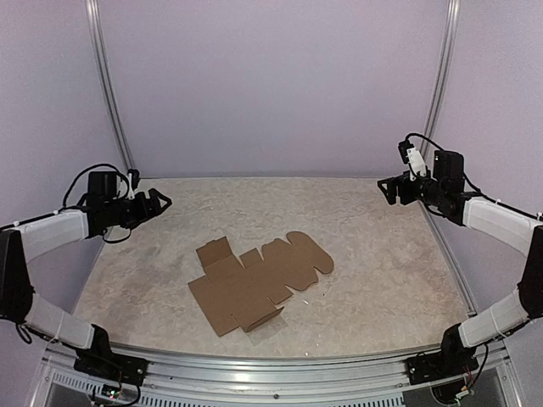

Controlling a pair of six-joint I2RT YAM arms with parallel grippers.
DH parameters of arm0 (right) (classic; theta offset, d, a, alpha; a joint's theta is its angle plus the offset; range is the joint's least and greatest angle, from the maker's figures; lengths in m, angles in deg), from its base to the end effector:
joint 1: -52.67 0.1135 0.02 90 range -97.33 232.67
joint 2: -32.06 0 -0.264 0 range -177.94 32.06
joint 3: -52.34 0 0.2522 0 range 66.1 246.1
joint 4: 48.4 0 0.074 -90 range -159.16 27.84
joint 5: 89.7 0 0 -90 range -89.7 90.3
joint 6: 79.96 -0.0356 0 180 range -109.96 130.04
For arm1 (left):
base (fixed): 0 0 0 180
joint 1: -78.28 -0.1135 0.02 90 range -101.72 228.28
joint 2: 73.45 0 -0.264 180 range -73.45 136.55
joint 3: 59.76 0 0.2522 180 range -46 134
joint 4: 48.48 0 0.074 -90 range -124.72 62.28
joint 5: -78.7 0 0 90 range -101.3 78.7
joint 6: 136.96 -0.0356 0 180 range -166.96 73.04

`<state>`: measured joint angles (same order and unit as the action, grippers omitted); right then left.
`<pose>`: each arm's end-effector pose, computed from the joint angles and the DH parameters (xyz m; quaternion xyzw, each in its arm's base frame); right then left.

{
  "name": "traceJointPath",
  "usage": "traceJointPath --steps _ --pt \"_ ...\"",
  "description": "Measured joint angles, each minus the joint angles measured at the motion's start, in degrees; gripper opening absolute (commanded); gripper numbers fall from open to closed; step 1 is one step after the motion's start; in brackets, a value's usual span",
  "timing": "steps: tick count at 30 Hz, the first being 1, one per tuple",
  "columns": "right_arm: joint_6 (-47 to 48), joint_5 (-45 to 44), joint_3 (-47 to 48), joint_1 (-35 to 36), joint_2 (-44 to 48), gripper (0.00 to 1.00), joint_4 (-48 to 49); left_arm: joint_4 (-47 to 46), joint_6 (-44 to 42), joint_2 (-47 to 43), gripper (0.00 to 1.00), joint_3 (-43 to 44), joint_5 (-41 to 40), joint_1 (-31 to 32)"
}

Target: Fold the paper box

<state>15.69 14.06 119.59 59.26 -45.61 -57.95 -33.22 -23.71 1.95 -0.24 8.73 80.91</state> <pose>0.3107 0.0444 0.2887 -0.1550 0.8011 0.1028 0.5688 0.2871 -0.0254 0.2444 -0.0694 0.8591 -0.2560 0.4377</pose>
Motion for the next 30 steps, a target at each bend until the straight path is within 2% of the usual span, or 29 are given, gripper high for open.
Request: traceJointPath --steps 3,7,15,21,27,30 --pt "-1.25 0.33 -1.16 -0.83 0.33 1.0 1.03 1.53 -1.16 5.29 0.91 3.21 3.41 1.49" --pt "2.43 7.96 -2.99 -1.86 0.55 0.98 0.68 5.18 -3.72 12.79 0.9 10.12 6.75 3.91" --pt "8.87 21.99 -2.75 -1.9 -1.68 0.94 -3.82 11.76 -9.92 23.67 0.84 23.23 7.37 9.38" --pt "11.41 26.58 -2.75 -1.9 -3.08 0.93 -6.93 18.03 -14.75 35.34 0.78 34.58 10.27 10.93" --pt "12.83 28.72 -2.75 -1.9 -3.78 0.9 -7.93 23.98 -17.59 38.84 0.81 34.73 13.05 12.09" --pt "13.97 29.2 -2.32 -1.9 -4.57 0.89 -9.2 26.16 -19.39 37.51 0.77 32.3 11.28 15.54"
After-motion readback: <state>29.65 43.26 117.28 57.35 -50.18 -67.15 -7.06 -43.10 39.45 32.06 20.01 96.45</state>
